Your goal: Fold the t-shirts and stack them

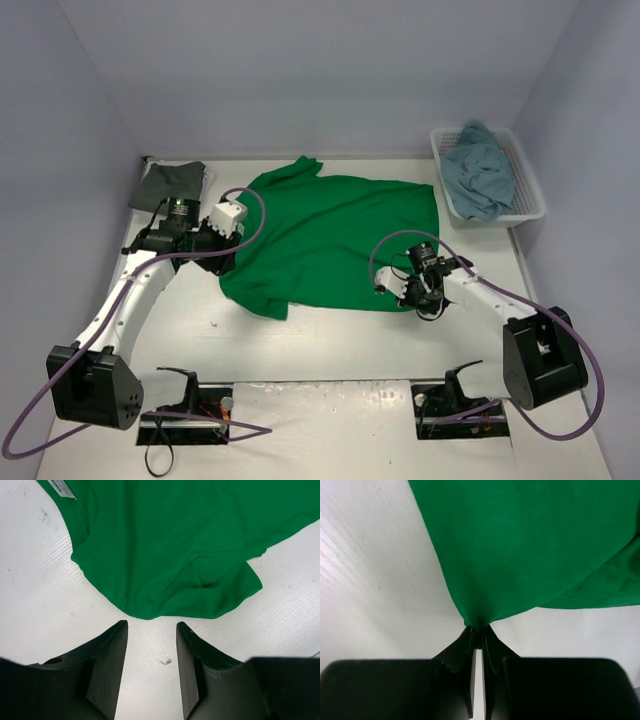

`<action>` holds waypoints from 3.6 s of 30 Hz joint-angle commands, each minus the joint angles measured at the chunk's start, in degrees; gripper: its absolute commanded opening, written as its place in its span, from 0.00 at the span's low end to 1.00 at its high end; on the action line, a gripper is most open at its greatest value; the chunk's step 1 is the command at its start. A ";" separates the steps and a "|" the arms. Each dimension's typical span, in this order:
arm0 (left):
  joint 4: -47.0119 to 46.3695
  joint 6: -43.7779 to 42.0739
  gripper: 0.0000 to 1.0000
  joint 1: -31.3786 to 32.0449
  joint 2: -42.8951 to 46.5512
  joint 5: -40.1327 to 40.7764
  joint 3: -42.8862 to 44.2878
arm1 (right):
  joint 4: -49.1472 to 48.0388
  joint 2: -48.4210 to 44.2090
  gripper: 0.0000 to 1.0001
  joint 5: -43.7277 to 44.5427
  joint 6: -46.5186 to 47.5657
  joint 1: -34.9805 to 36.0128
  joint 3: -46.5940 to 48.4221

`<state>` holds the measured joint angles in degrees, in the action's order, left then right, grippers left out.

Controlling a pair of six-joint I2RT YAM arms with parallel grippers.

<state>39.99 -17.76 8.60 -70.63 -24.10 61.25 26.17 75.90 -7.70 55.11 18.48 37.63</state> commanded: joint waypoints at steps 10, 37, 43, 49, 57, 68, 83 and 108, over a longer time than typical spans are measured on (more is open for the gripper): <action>0.53 -4.12 0.42 2.56 6.02 -7.72 -3.59 | 0.46 -4.44 0.00 11.04 2.28 0.50 0.87; -7.73 -23.64 0.59 20.93 3.48 9.06 -16.51 | 0.46 -3.30 0.00 8.50 -3.08 0.50 5.97; -9.05 -23.29 0.59 22.25 1.46 8.37 -16.96 | 0.46 -3.65 0.00 9.20 -2.91 0.50 5.35; -13.00 -22.93 0.61 23.83 1.11 10.38 -18.80 | 0.54 -3.56 0.00 9.46 -3.08 0.50 5.26; -17.31 -21.97 0.62 26.28 -3.02 10.30 -19.33 | 0.54 -3.56 0.00 9.64 -2.99 0.50 5.09; -21.35 -21.09 0.63 29.28 -7.94 11.97 -19.42 | 0.55 -3.83 0.00 9.02 -2.82 0.50 5.18; -17.05 -20.12 0.13 30.69 -11.73 12.93 -16.52 | 0.55 -5.06 0.00 9.37 -1.41 0.50 4.47; -4.13 -18.98 0.00 27.61 3.22 15.05 -9.75 | 1.95 -7.52 0.00 14.38 17.22 0.59 0.51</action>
<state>33.74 -37.26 36.95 -69.17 -9.34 48.21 27.07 68.77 4.10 67.64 18.85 37.12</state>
